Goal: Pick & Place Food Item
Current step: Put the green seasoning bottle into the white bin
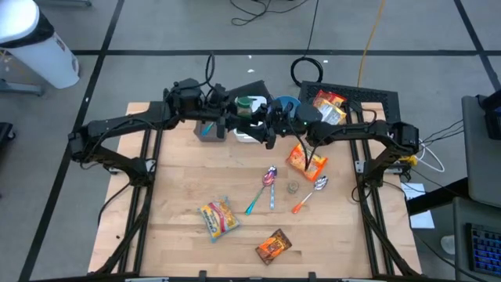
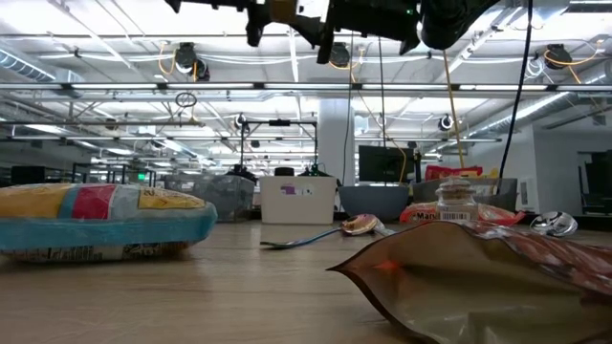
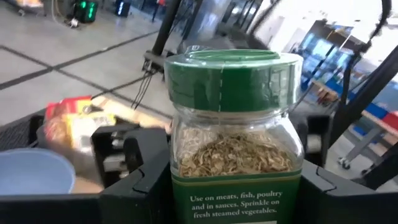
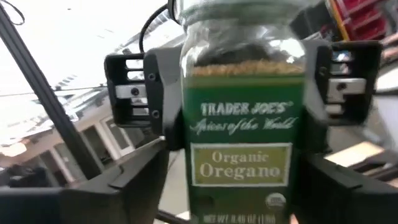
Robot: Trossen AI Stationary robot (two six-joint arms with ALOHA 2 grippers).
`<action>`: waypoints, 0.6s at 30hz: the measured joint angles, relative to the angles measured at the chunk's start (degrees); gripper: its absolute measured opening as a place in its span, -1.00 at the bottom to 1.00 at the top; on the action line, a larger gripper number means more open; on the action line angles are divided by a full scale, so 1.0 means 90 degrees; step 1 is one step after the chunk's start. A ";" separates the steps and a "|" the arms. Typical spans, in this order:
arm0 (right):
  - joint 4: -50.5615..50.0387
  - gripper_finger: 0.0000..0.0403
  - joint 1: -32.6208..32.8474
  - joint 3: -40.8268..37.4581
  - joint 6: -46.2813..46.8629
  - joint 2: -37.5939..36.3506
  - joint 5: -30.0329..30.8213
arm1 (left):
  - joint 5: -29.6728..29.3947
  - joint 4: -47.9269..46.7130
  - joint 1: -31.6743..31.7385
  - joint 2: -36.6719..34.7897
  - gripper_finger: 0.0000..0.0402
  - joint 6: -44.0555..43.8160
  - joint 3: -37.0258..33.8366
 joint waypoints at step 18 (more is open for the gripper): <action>-0.1007 0.41 -0.0383 -0.0002 -0.0184 -0.0226 -0.1156 | 0.0685 -0.1094 0.0070 -0.0367 0.04 0.0089 0.0000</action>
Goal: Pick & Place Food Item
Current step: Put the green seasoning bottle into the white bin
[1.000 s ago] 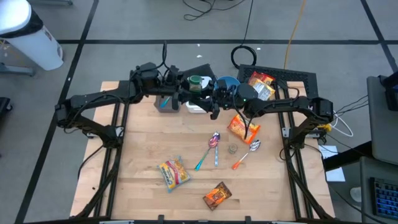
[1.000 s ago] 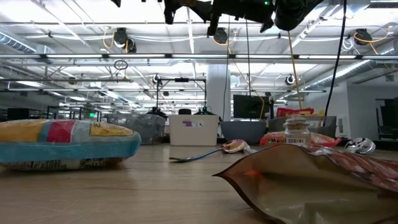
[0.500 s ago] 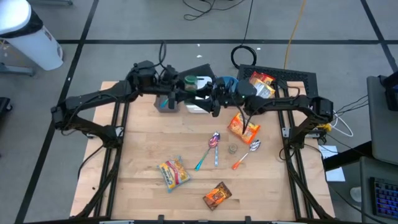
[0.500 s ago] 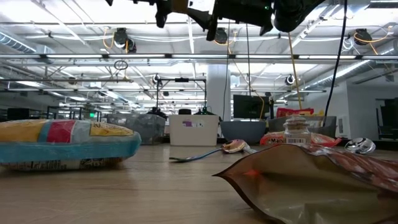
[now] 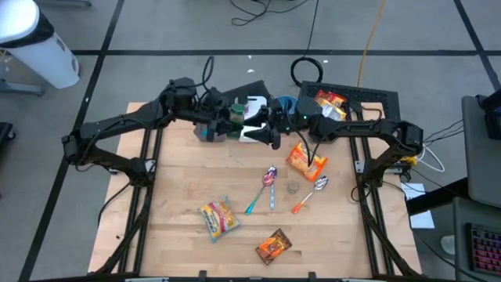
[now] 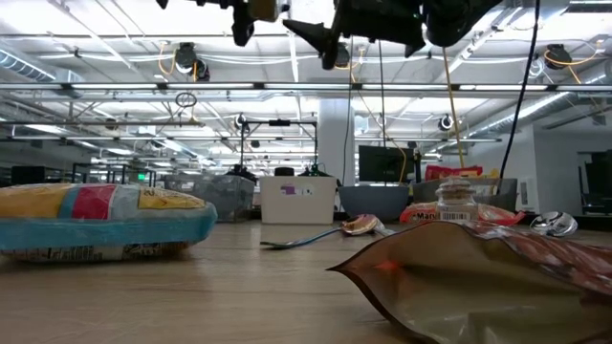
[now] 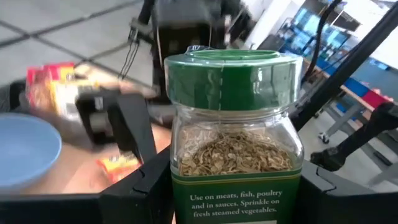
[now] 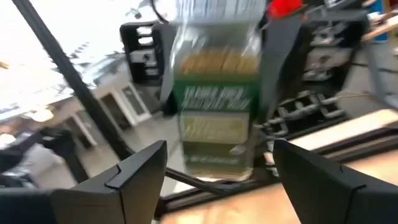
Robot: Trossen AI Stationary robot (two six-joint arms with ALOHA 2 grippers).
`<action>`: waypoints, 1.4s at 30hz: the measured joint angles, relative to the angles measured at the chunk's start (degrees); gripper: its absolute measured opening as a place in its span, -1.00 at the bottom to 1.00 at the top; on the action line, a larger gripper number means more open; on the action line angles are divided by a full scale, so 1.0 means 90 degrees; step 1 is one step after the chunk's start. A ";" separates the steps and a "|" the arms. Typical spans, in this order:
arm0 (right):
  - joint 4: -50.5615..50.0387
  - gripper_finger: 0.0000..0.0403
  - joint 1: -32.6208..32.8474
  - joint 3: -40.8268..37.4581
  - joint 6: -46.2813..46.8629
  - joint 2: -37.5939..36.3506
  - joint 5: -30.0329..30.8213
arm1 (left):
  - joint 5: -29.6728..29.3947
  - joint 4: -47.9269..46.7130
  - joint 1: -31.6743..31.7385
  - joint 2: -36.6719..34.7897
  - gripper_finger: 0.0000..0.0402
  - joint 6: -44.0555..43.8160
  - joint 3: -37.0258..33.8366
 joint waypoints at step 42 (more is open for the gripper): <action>-0.0726 0.38 -0.0204 0.0095 0.0065 -0.0718 -0.0203 | -0.0241 -0.0035 -0.0433 0.0476 0.04 -0.0042 0.0015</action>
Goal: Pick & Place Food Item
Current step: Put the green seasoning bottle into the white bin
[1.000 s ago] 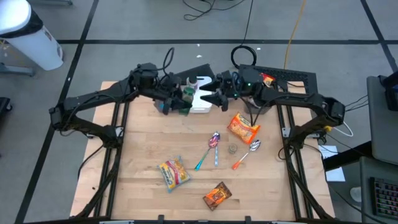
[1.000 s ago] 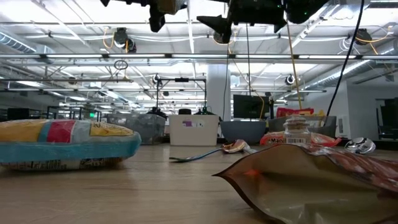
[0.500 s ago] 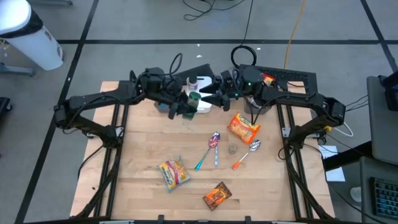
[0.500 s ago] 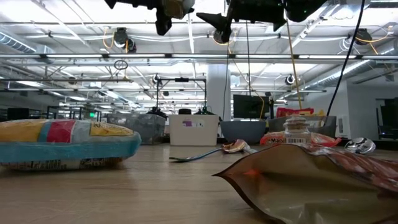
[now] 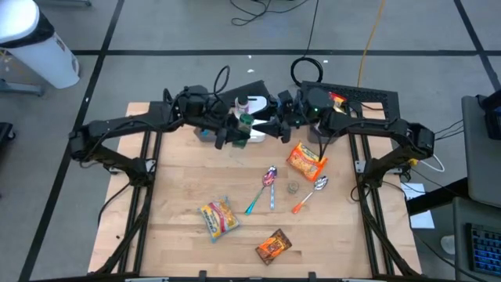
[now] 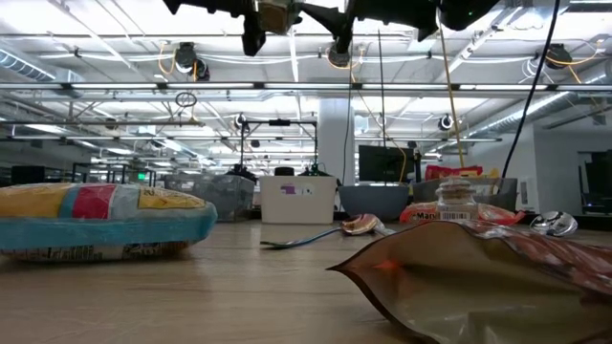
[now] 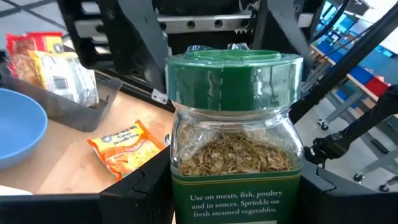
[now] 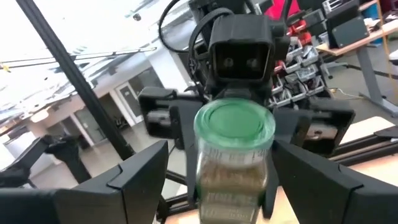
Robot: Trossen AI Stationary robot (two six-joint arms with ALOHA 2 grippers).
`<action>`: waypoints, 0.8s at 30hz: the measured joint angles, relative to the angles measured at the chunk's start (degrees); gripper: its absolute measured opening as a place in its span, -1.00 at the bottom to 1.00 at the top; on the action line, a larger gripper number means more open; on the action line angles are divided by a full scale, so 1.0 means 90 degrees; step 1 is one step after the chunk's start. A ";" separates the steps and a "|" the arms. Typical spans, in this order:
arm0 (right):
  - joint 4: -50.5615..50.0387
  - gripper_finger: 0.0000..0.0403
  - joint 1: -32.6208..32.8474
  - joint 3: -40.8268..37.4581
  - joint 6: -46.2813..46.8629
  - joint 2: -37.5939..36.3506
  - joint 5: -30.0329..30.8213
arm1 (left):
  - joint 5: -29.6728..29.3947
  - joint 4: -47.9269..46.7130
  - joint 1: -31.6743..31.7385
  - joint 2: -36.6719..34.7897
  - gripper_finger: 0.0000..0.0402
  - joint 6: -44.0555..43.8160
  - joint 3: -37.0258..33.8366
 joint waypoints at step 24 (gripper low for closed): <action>-0.0246 0.38 0.0051 0.0000 -0.0168 0.0005 0.0405 | 0.0017 0.0493 -0.0099 0.0263 0.04 -0.0187 -0.0005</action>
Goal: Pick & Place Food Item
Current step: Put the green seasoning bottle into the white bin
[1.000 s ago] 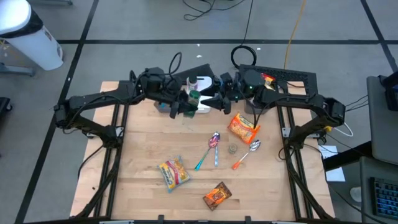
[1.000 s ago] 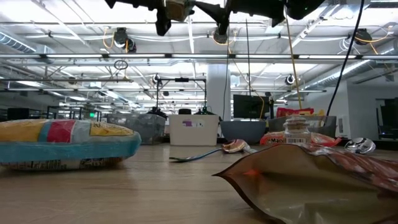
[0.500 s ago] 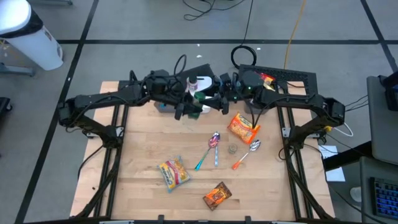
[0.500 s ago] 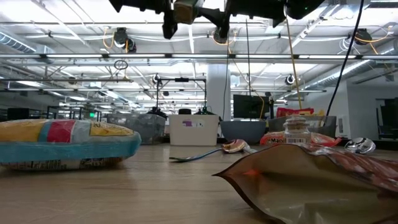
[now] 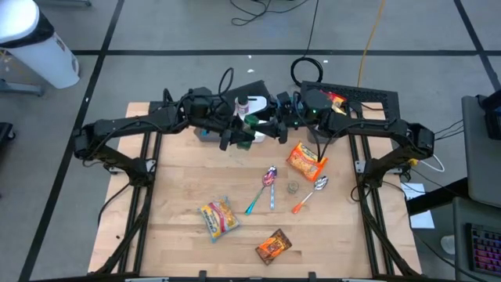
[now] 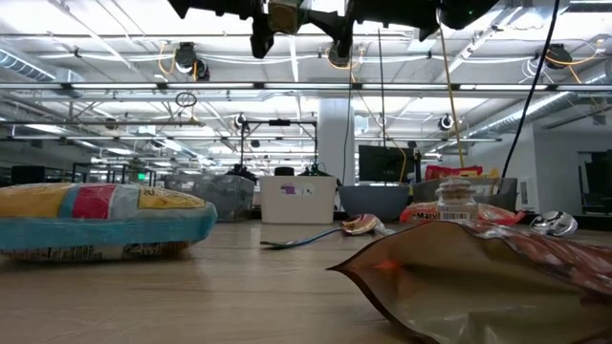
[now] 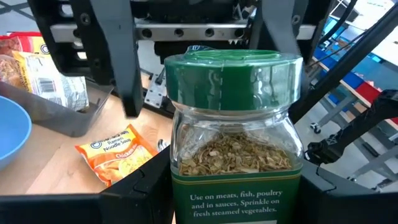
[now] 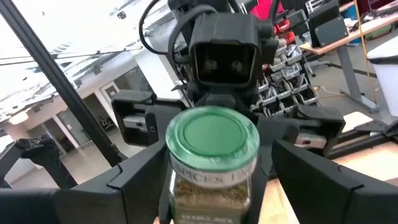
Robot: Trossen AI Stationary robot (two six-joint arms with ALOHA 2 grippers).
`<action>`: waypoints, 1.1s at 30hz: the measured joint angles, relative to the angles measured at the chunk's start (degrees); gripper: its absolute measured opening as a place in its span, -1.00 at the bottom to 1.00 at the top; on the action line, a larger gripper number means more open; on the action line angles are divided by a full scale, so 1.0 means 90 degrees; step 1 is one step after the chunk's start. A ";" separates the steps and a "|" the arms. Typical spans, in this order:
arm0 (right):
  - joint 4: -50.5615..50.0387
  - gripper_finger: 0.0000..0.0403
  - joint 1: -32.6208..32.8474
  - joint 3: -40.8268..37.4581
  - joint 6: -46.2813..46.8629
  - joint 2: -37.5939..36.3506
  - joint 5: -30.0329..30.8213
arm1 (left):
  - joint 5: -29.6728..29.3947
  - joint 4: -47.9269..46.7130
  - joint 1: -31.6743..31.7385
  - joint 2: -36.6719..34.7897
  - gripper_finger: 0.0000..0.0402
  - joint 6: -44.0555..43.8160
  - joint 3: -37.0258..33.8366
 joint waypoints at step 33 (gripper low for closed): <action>0.0874 0.20 -0.0046 0.0000 0.0369 0.0350 0.0140 | -0.0013 -0.0103 0.0000 -0.0005 0.04 0.0017 -0.0003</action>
